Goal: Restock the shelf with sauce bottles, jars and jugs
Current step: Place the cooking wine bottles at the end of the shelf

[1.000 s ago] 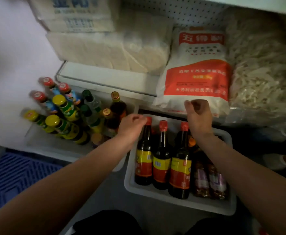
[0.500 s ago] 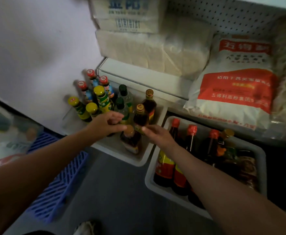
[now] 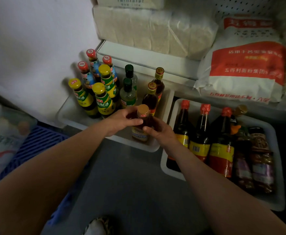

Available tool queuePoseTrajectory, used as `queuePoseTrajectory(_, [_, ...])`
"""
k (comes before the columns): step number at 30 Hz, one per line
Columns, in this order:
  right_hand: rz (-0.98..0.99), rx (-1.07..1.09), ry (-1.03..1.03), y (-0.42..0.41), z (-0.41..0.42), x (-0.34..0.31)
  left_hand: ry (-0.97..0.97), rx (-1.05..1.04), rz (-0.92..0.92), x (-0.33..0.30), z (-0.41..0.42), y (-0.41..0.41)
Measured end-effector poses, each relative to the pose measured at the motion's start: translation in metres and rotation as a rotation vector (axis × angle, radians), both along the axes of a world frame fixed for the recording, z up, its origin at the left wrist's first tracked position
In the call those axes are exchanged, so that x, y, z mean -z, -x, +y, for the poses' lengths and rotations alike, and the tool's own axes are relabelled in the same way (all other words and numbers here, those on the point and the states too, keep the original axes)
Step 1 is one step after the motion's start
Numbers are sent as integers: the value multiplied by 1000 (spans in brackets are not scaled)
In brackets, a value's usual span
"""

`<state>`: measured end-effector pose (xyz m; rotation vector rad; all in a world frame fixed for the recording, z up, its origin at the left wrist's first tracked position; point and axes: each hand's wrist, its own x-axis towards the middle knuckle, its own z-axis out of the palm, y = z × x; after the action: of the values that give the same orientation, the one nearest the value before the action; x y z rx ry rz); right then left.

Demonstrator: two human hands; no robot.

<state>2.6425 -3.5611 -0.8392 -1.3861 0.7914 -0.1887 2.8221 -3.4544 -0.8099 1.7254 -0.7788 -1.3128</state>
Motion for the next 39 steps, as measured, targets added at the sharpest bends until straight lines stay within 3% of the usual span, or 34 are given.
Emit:
queuePoseTrajectory(12, [-53, 1, 11, 2, 3, -4, 81, -146, -1, -13, -13, 16])
queuePoseTrajectory(19, [-107, -164, -30, 9, -23, -36, 130, -233, 38, -65, -19, 8])
queuePoseTrajectory(26, [-14, -363, -34, 9, -57, -82, 111, -357, 81, -112, -21, -2])
queuePoseTrajectory(39, [-78, -375, 32, -13, -70, -141, 33, -474, 58, -186, -53, -31])
